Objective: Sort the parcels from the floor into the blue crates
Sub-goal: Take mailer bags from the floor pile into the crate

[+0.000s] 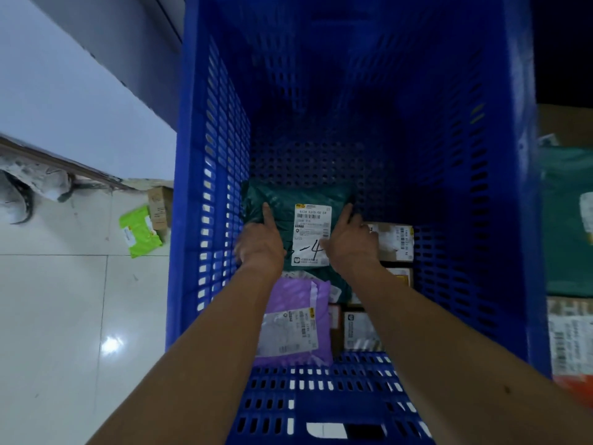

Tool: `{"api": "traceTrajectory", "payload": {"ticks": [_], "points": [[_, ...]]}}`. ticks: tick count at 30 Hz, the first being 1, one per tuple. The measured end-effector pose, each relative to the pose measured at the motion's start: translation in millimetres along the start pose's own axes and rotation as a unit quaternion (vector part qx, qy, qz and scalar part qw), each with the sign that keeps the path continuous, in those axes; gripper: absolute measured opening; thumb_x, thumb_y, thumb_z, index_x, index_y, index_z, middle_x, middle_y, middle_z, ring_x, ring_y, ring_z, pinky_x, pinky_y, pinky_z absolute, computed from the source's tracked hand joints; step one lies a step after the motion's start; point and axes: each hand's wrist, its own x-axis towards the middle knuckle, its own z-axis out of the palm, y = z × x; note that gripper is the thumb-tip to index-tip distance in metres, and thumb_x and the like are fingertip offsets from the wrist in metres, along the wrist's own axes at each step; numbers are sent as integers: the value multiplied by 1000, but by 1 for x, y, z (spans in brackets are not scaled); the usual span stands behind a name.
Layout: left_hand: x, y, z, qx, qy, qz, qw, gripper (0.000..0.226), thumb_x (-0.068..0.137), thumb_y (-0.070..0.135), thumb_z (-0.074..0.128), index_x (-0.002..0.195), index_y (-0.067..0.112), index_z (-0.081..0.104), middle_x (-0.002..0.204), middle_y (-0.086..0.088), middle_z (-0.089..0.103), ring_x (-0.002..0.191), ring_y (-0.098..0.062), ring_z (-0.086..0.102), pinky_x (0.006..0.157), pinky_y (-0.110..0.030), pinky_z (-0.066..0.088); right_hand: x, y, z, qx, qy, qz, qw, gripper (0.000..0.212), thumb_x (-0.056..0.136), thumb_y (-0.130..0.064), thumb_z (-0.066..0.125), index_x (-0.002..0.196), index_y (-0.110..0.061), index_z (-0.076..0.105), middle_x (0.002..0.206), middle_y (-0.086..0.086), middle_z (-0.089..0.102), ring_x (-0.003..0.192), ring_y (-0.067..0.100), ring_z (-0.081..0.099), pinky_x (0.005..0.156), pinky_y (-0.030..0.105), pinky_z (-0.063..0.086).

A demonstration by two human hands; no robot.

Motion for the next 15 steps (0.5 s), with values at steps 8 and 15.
{"api": "traceTrajectory", "payload": {"ticks": [8, 15], "points": [[-49, -21, -18, -28, 2, 23, 999, 69, 100, 31, 55, 153, 3, 21, 139, -19, 51, 121, -31, 56, 85, -37, 52, -51, 5, -26, -33, -78, -46, 995, 66, 99, -40, 51, 152, -11, 23, 148, 19, 34, 127, 36, 48, 92, 42, 42], [-130, -42, -86, -85, -77, 139, 984, 49, 102, 43, 46, 135, 6, 49, 133, -15, 58, 116, -30, 58, 85, -33, 44, -117, -15, -98, 24, -113, -24, 993, 54, 100, -40, 47, 144, -10, 38, 143, 14, 40, 127, 32, 49, 94, 42, 45]]}}
